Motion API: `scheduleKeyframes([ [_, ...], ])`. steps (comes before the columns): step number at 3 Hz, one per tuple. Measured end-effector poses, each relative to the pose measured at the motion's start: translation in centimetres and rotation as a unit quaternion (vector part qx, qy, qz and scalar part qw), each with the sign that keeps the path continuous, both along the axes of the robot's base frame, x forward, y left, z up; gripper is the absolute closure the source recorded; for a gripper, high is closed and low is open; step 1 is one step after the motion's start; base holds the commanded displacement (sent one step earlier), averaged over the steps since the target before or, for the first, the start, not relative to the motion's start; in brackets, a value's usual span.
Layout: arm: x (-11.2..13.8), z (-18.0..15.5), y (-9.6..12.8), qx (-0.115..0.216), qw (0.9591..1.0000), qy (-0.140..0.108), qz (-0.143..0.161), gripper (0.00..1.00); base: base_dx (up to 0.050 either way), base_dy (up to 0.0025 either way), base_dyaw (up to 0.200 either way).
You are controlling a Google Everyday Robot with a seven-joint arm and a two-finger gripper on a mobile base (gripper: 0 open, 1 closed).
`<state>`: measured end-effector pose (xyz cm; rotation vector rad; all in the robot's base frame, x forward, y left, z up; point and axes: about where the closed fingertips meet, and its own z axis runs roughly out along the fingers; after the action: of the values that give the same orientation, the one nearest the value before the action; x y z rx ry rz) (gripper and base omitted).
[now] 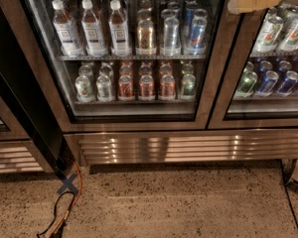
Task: Open left fridge door
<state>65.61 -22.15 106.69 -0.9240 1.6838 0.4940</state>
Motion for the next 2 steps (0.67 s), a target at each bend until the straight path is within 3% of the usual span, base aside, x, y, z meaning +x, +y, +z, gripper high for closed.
scheduleKeyframes([
  [1,0.0,0.0,0.0,0.000,1.0000,0.000,0.000,0.00,0.000,0.00000,0.000],
  [2,1.8,1.1,1.4,-0.019,0.9997,-0.010,0.015,0.00,0.000,0.00000,0.000],
])
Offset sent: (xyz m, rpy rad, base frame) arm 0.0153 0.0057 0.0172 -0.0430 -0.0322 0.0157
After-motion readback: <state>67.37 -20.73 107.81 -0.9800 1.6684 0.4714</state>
